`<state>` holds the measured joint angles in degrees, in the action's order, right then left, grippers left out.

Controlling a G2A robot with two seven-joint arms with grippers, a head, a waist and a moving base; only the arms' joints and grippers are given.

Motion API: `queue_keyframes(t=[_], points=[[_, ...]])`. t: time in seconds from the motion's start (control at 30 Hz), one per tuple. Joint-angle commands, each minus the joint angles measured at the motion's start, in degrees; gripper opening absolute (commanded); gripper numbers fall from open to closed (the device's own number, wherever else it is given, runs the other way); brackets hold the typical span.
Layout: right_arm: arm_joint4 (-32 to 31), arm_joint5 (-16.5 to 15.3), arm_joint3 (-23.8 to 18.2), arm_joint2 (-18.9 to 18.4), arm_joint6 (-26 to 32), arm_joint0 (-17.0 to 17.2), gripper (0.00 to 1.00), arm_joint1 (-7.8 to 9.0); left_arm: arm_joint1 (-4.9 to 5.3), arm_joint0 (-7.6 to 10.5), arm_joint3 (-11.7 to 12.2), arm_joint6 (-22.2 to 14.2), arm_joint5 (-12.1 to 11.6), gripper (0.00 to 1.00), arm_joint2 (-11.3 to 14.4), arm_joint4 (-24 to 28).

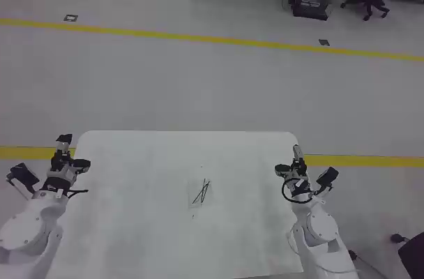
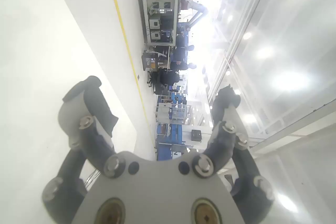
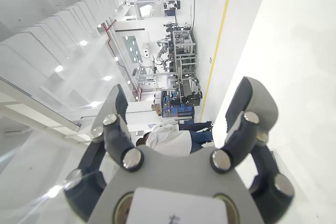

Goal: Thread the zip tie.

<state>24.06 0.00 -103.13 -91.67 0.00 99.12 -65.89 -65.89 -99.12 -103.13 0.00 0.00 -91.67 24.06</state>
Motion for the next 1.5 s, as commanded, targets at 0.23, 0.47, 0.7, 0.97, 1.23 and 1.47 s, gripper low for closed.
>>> queue_keyframes(t=[0.23,0.47,0.7,0.97,1.23,1.47], points=[[0.0,0.0,0.0,0.0,0.0,0.0,1.0,0.0,0.0,0.0,0.0,0.0,0.0,0.78,0.0,0.0],[-0.5,-0.8,0.4,-0.2,0.4,-0.1,1.0,-0.07,0.11,0.66,-0.4,-2.7,1.1,1.0,1.4,-2.9],[0.3,-6.2,1.9,-3.9,8.8,2.7,1.0,0.19,0.5,0.84,-1.4,-9.3,4.1,1.0,5.3,-12.9],[3.7,-8.8,2.9,-8.0,22.2,6.1,1.0,0.77,0.68,0.39,-2.2,-13.0,4.8,1.0,6.9,-15.8],[3.7,-8.8,2.9,-8.0,22.2,6.1,1.0,0.77,0.77,1.21,-3.9,-16.2,4.8,1.0,9.0,-18.3],[3.7,-8.8,2.9,-8.0,22.2,6.1,1.0,0.77,0.31,6.69,-2.9,-23.6,8.2,1.0,20.5,-26.3]])
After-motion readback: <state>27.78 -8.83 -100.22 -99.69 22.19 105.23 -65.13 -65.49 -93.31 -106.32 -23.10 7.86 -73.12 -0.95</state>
